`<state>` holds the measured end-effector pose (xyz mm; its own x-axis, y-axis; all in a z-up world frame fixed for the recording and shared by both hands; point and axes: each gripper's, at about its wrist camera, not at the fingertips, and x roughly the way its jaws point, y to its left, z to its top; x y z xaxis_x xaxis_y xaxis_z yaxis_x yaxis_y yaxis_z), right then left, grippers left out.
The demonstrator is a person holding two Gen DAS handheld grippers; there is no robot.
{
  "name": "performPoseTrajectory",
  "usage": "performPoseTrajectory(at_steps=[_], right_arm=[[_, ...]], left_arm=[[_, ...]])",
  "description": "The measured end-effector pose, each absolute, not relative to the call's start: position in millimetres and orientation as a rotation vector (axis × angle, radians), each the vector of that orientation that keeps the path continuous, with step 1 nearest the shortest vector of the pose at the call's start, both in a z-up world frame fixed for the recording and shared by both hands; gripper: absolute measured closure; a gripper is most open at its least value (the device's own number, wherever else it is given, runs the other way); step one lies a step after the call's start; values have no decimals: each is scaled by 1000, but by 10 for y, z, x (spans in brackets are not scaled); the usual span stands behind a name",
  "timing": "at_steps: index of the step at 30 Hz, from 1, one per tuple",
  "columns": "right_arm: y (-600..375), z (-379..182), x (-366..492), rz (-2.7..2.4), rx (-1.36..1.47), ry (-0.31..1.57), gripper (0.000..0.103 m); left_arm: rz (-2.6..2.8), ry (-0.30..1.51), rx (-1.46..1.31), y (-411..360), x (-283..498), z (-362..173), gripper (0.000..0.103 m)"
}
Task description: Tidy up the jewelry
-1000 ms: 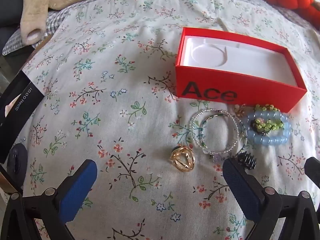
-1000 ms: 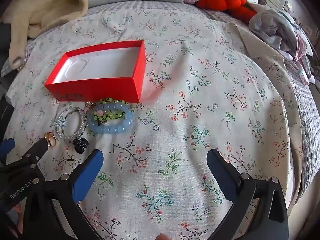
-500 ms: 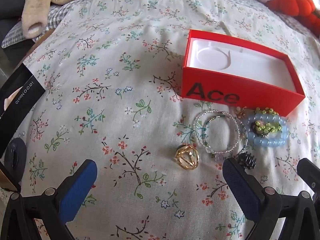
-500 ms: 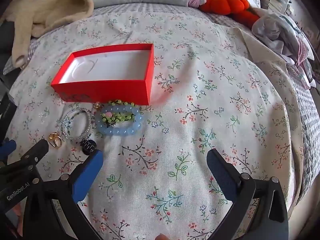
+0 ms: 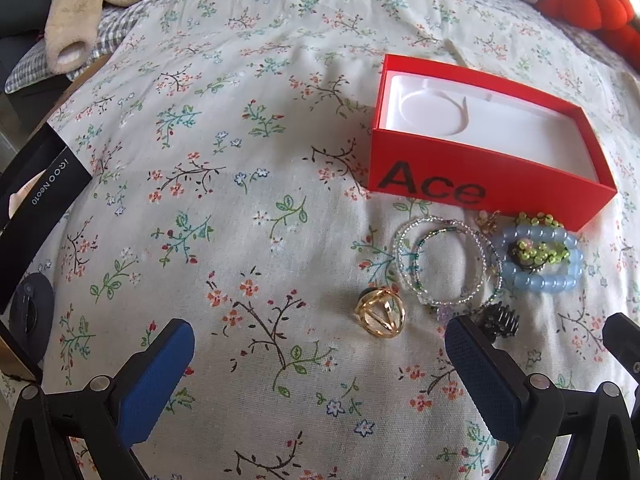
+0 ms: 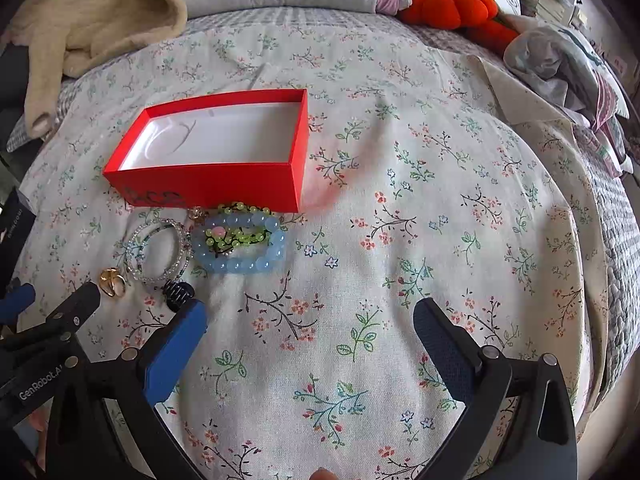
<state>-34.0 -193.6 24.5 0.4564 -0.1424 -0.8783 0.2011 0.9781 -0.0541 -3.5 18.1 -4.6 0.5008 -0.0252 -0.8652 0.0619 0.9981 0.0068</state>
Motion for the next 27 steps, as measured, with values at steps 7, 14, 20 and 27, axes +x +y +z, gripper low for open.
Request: performPoseTrajectory(at_steps=[7, 14, 20, 27], right_arm=[[-1932, 238, -344, -212, 62, 1075, 0], [-1932, 237, -342, -212, 62, 1076, 0], [-1934, 233, -344, -211, 61, 1075, 0], [-1934, 232, -344, -211, 61, 1076, 0]], left_arm=[[-54, 1050, 43, 162, -14, -27, 0], [-53, 1050, 43, 148, -21, -20, 0], [-55, 1051, 46, 142, -22, -17, 0], [-56, 1053, 50, 132, -31, -15, 0]])
